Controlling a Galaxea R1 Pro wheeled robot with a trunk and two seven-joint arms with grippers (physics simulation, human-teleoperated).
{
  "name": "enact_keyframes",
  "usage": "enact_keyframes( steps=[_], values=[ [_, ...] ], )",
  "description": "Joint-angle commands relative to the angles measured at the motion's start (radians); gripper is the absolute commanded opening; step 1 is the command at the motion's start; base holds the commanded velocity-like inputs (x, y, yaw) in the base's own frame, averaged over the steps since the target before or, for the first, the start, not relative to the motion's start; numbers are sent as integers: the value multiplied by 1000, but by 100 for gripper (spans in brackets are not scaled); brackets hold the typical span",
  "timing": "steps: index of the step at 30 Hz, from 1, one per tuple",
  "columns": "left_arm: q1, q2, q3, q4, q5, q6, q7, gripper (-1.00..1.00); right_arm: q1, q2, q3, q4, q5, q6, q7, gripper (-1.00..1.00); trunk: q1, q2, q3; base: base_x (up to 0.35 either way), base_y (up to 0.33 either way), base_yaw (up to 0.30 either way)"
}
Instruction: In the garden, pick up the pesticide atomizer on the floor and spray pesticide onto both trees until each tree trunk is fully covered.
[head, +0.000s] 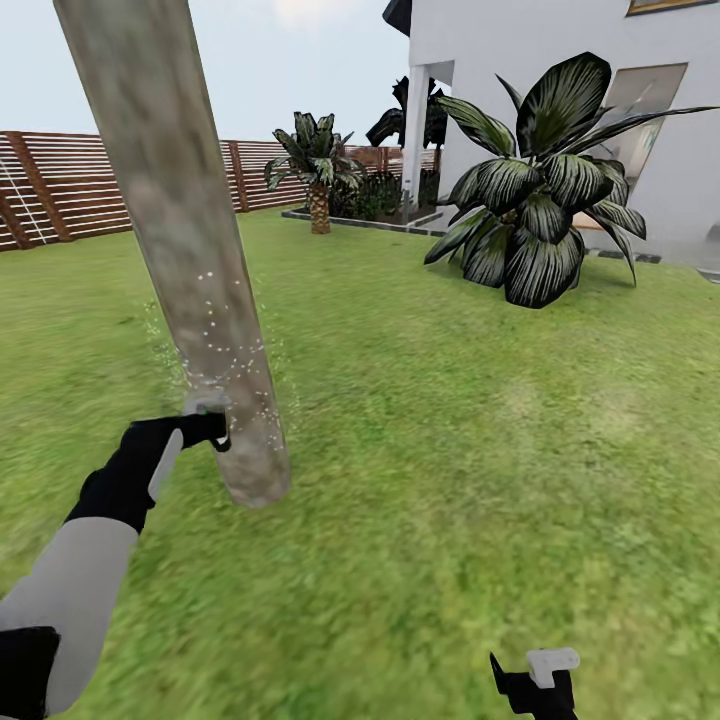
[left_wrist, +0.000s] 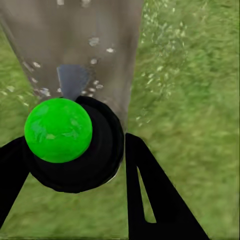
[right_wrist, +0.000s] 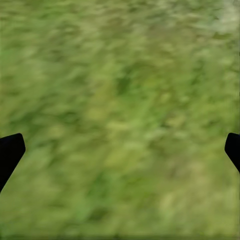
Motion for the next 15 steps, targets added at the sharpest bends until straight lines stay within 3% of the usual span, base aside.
enact_keyframes(
  steps=[1, 3, 7, 9, 15],
  values=[
    [0, 0, -1, 51, 2, -35, 0, -100, 0, 0, 0, 0, 0, 0, 0, 100, 0, 0, 0, 0, 0, 0],
    [0, 0, -2, 157, 2, -126, 3, -100, 0, 0, 0, 0, 0, 0, 0, 100, 0, 0, 0, 0, 0, 0],
    [0, 0, -1, 255, 2, -191, 7, -100, 0, 0, 0, 0, 0, 0, 0, 100, 0, 0, 0, 0, 0, 0],
    [0, 0, -1, 312, 1, -275, 9, -100, 0, 0, 0, 0, 0, 0, 0, 100, 0, 0, 0, 0, 0, 0],
    [21, -4, -1, 383, 0, -318, 11, -100, 0, 0, 0, 0, 0, 0, 0, 100, 0, 0, 0, 0, 0, 0]
  ],
)
